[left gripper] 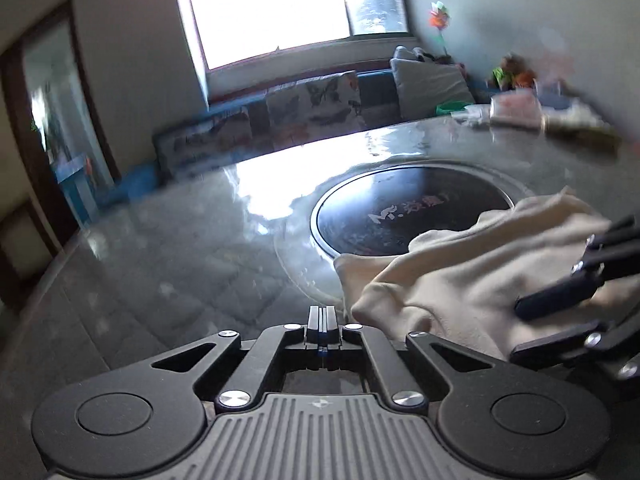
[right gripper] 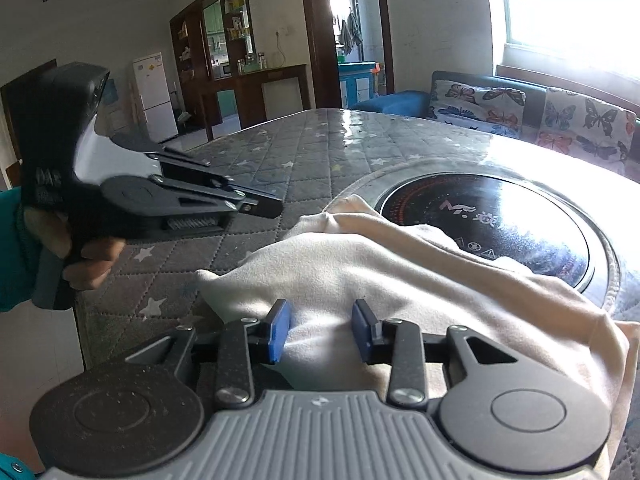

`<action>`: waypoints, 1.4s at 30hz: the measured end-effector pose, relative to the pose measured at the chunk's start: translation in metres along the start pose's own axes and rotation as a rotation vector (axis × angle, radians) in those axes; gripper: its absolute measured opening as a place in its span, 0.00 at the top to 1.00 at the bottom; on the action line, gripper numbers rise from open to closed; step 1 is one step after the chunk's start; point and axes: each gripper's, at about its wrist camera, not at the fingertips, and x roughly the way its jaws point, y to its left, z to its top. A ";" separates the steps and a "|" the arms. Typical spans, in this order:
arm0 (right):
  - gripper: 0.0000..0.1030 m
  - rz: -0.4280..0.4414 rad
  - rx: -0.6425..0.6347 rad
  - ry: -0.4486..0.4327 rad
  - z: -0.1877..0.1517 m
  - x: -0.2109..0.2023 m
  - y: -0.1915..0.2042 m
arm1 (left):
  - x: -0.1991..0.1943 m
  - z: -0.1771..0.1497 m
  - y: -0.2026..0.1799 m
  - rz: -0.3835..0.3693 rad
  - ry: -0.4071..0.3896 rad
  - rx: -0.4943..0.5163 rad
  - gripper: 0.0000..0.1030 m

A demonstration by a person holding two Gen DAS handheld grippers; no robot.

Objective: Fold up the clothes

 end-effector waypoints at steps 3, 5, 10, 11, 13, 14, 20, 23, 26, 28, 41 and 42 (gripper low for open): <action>0.66 -0.002 0.002 -0.006 0.001 -0.001 0.000 | -0.017 0.005 -0.004 -0.057 -0.026 -0.052 0.99; 0.66 -0.002 0.005 -0.010 0.002 -0.003 -0.001 | -0.026 0.007 -0.013 -0.107 -0.038 -0.055 0.98; 0.66 -0.018 0.007 -0.039 0.003 -0.022 0.000 | -0.028 0.004 -0.041 -0.187 -0.038 -0.015 0.96; 0.66 -0.025 0.012 -0.046 0.002 -0.026 -0.002 | -0.026 0.002 -0.046 -0.191 -0.033 -0.003 0.96; 0.66 -0.043 0.041 -0.047 -0.006 -0.035 -0.010 | -0.017 -0.003 -0.047 -0.178 0.004 -0.004 0.96; 0.66 -0.051 0.056 -0.047 -0.011 -0.039 -0.015 | -0.014 -0.007 -0.042 -0.169 0.017 -0.011 0.96; 0.64 -0.103 0.143 -0.049 -0.036 -0.065 -0.041 | -0.011 -0.022 -0.023 -0.141 0.038 -0.056 0.95; 0.64 -0.129 0.187 -0.050 -0.048 -0.077 -0.054 | -0.013 -0.022 -0.024 -0.135 0.037 -0.052 0.95; 0.64 -0.150 0.194 -0.065 -0.049 -0.091 -0.059 | -0.017 -0.015 -0.025 -0.131 0.035 -0.066 0.94; 0.64 -0.159 0.189 -0.078 -0.047 -0.096 -0.059 | -0.021 -0.007 -0.026 -0.131 0.018 -0.078 0.94; 0.65 -0.270 0.146 -0.070 -0.017 -0.038 -0.066 | 0.030 0.008 -0.038 -0.050 0.055 -0.223 0.93; 0.65 -0.281 0.147 -0.065 -0.018 -0.036 -0.068 | 0.031 0.005 -0.035 -0.035 0.052 -0.224 0.93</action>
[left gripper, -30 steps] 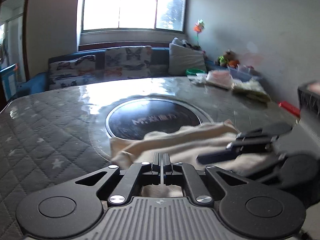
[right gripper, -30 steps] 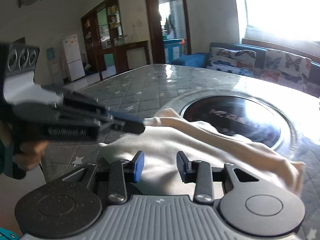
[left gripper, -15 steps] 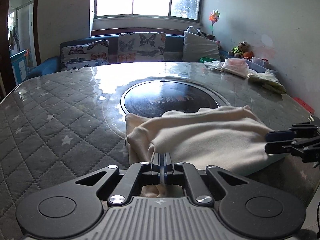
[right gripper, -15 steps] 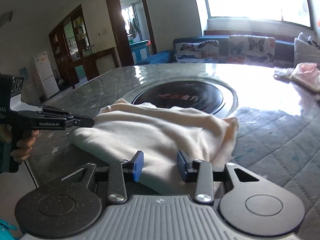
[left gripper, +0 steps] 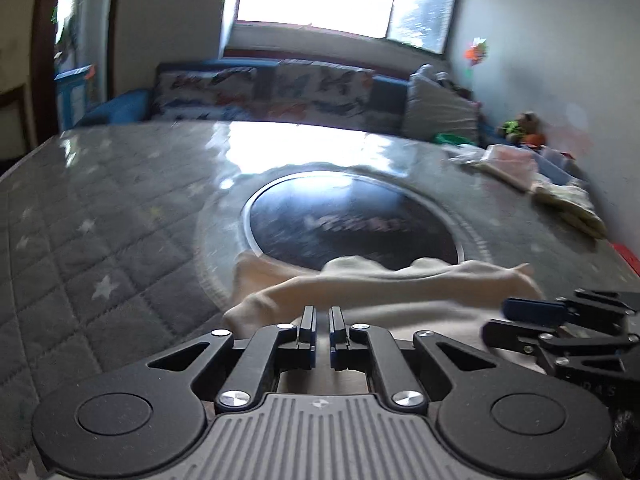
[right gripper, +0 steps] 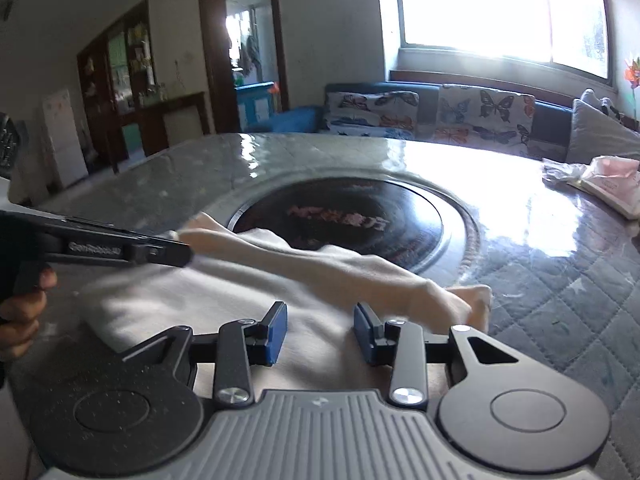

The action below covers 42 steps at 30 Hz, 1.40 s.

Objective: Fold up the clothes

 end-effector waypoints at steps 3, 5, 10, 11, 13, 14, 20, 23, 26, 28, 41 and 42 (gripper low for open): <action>0.69 -0.024 0.034 0.001 -0.003 -0.003 -0.013 | -0.001 -0.004 0.006 0.001 -0.016 0.008 0.93; 0.71 -0.042 0.041 -0.002 -0.004 -0.007 -0.020 | -0.004 -0.002 0.006 -0.004 -0.020 0.004 0.93; 0.69 -0.058 0.052 -0.019 0.002 -0.012 -0.025 | -0.012 0.008 0.001 -0.035 -0.044 -0.004 0.90; 0.68 -0.055 0.051 -0.020 0.002 -0.010 -0.026 | -0.010 0.010 -0.001 -0.027 -0.041 0.004 0.89; 0.67 -0.051 0.043 -0.017 0.005 -0.003 -0.024 | -0.001 0.012 -0.003 0.003 -0.012 0.015 0.89; 0.66 -0.054 0.042 -0.009 0.005 -0.001 -0.024 | 0.006 0.011 -0.003 0.018 0.010 0.017 0.89; 0.61 -0.059 0.037 0.013 0.006 0.002 -0.021 | 0.008 0.010 -0.005 0.031 0.038 0.012 0.80; 0.58 -0.048 0.026 -0.006 0.007 -0.009 -0.015 | 0.002 0.012 -0.013 0.048 0.033 0.021 0.67; 0.52 -0.034 0.018 -0.022 0.007 -0.018 -0.011 | -0.005 0.012 -0.021 0.055 0.031 0.022 0.57; 0.47 -0.017 0.009 -0.028 0.006 -0.023 -0.004 | -0.010 0.011 -0.024 0.063 0.027 0.022 0.54; 0.22 -0.004 -0.017 -0.018 -0.013 -0.046 0.021 | -0.041 -0.007 -0.046 0.092 0.020 0.035 0.26; 0.20 -0.003 -0.019 -0.018 -0.014 -0.048 0.023 | -0.043 -0.008 -0.047 0.096 0.020 0.033 0.24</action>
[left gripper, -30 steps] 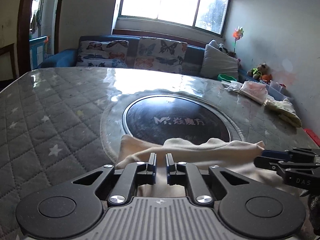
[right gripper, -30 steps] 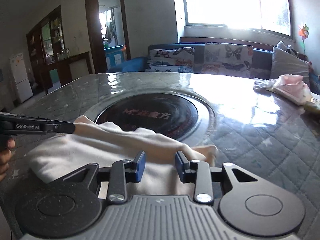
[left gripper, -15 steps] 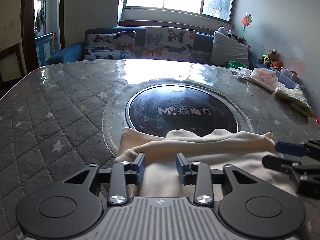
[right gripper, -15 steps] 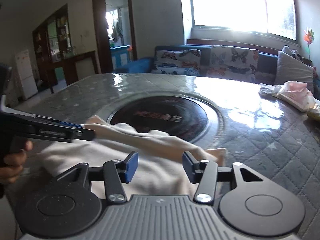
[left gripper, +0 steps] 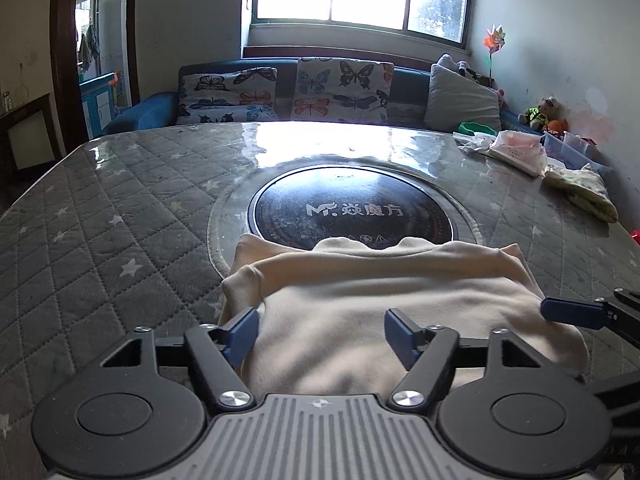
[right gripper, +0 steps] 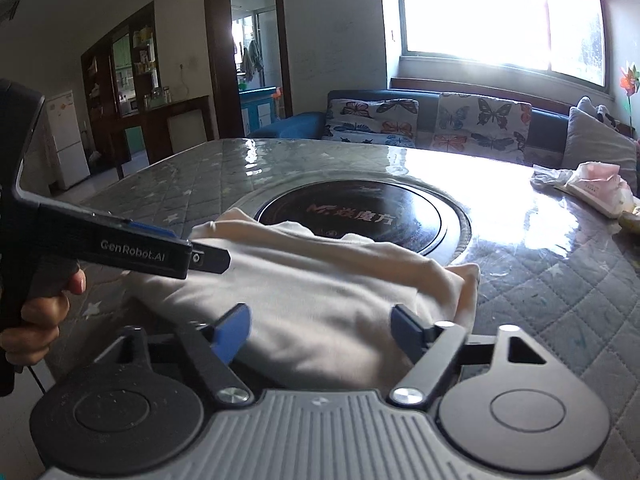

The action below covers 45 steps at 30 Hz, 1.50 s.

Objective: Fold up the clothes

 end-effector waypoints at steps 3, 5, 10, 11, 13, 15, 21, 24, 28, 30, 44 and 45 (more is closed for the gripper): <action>0.13 -0.002 0.001 0.000 -0.006 -0.009 0.003 | -0.006 -0.003 -0.002 0.002 0.002 -0.009 0.17; 0.09 -0.005 0.002 0.002 -0.008 -0.012 0.004 | -0.009 -0.006 -0.003 0.006 0.006 -0.009 0.12; 0.00 -0.012 0.003 0.009 -0.014 -0.020 0.007 | -0.017 -0.013 -0.007 0.011 0.016 -0.015 0.04; 0.00 -0.014 0.003 0.010 -0.015 -0.022 0.008 | -0.018 -0.014 -0.008 0.011 0.018 -0.017 0.03; 0.00 -0.017 0.003 0.012 -0.017 -0.026 0.009 | -0.022 -0.016 -0.009 0.015 0.023 -0.023 0.01; 0.00 -0.020 0.004 0.015 -0.019 -0.029 0.011 | -0.027 -0.018 -0.009 0.018 0.020 -0.023 0.00; 0.00 -0.026 0.044 0.042 -0.023 -0.034 0.006 | -0.036 -0.027 -0.011 0.019 0.036 -0.023 0.00; 0.00 -0.040 0.061 0.066 -0.031 -0.031 -0.003 | -0.038 -0.034 -0.011 0.031 0.052 -0.028 0.00; 0.00 -0.055 0.066 0.087 -0.035 -0.029 -0.003 | -0.037 -0.042 -0.011 0.041 0.084 -0.034 0.00; 0.00 -0.060 0.063 0.097 -0.037 -0.028 -0.003 | -0.035 -0.046 -0.010 0.045 0.100 -0.037 0.00; 0.00 -0.091 0.047 0.160 -0.047 -0.021 0.000 | -0.026 -0.058 -0.018 0.051 0.176 -0.025 0.00; 0.00 -0.094 0.041 0.161 -0.048 -0.020 0.001 | -0.026 -0.058 -0.019 0.054 0.177 -0.022 0.00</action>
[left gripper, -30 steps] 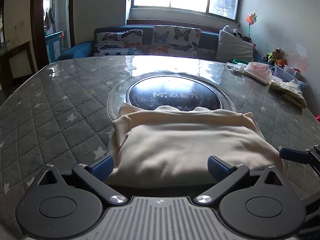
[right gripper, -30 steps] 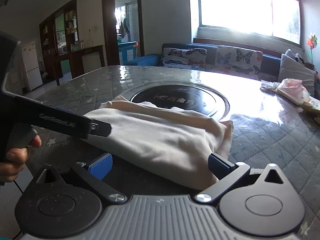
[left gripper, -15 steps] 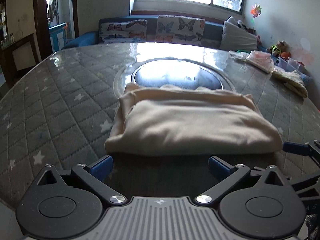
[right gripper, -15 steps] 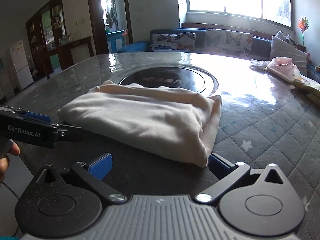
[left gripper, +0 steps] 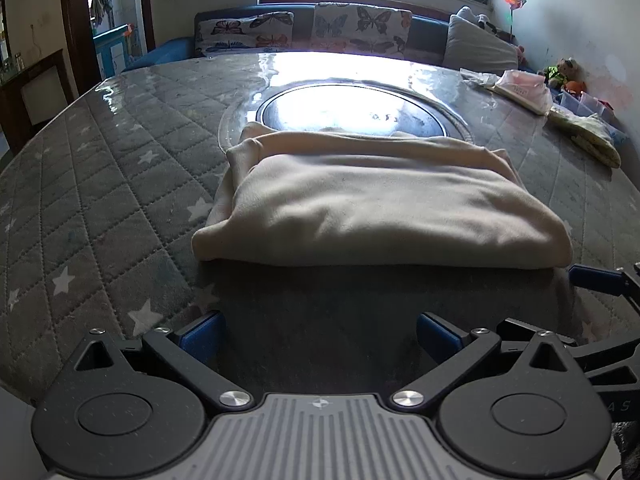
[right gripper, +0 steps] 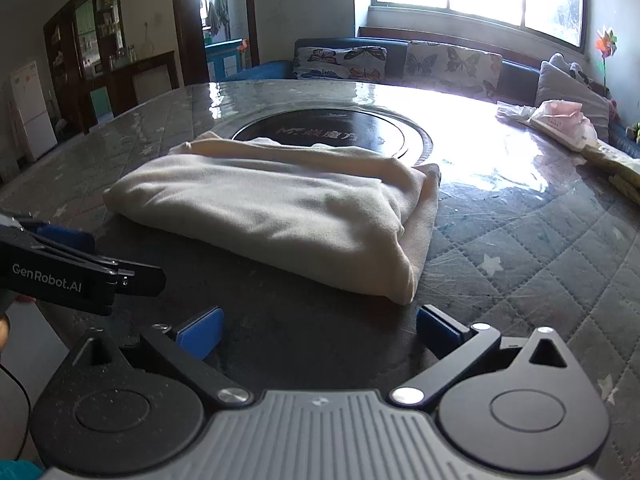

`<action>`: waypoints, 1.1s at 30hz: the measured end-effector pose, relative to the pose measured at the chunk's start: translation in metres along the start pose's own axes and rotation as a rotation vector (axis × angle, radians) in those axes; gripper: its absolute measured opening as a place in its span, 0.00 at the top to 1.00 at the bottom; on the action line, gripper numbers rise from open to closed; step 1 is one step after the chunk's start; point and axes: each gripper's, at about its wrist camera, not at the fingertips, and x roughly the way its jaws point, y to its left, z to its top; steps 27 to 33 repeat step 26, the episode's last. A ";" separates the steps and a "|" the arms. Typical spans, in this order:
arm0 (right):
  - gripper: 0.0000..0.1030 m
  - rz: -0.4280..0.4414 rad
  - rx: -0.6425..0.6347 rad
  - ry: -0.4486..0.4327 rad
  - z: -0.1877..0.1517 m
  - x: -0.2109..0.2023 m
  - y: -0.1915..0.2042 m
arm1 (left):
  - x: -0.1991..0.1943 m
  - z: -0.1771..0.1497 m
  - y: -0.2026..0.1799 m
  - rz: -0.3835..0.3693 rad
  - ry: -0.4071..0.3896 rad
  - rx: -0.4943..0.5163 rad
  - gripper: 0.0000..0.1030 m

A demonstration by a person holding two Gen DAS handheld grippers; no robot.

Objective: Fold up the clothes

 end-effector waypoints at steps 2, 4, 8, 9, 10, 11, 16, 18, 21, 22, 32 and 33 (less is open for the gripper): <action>0.00 -0.007 -0.012 0.002 -0.001 0.001 0.002 | 0.001 0.000 -0.001 0.006 0.001 0.006 0.00; 0.00 -0.011 -0.019 0.004 -0.001 0.002 0.003 | 0.001 0.000 -0.003 0.013 0.002 0.011 0.00; 0.00 -0.013 -0.022 0.009 0.000 0.003 0.003 | 0.002 0.000 -0.006 0.026 0.005 0.023 0.00; 0.00 -0.014 -0.023 0.011 0.000 0.004 0.004 | 0.003 0.000 -0.006 0.026 0.006 0.023 0.00; 0.00 -0.015 -0.023 0.014 0.001 0.004 0.004 | 0.003 0.000 -0.006 0.026 0.007 0.022 0.00; 0.00 -0.015 -0.022 0.016 0.001 0.004 0.004 | 0.004 0.001 -0.006 0.027 0.008 0.021 0.00; 0.00 -0.018 -0.024 0.024 0.002 0.005 0.007 | 0.003 0.001 -0.005 0.027 0.013 0.020 0.00; 0.00 -0.019 -0.025 0.024 0.002 0.005 0.008 | 0.004 0.001 -0.006 0.028 0.015 0.021 0.00; 0.00 -0.020 -0.026 0.022 0.002 0.005 0.010 | 0.003 0.001 -0.005 0.029 0.016 0.021 0.00; 0.00 -0.020 -0.026 0.022 0.002 0.005 0.010 | 0.003 0.002 -0.005 0.029 0.017 0.020 0.00; 0.00 -0.020 -0.028 0.017 0.000 0.006 0.005 | 0.004 0.002 -0.006 0.030 0.015 0.015 0.00; 0.00 -0.020 -0.028 0.017 0.000 0.006 0.005 | 0.004 0.002 -0.006 0.030 0.015 0.015 0.00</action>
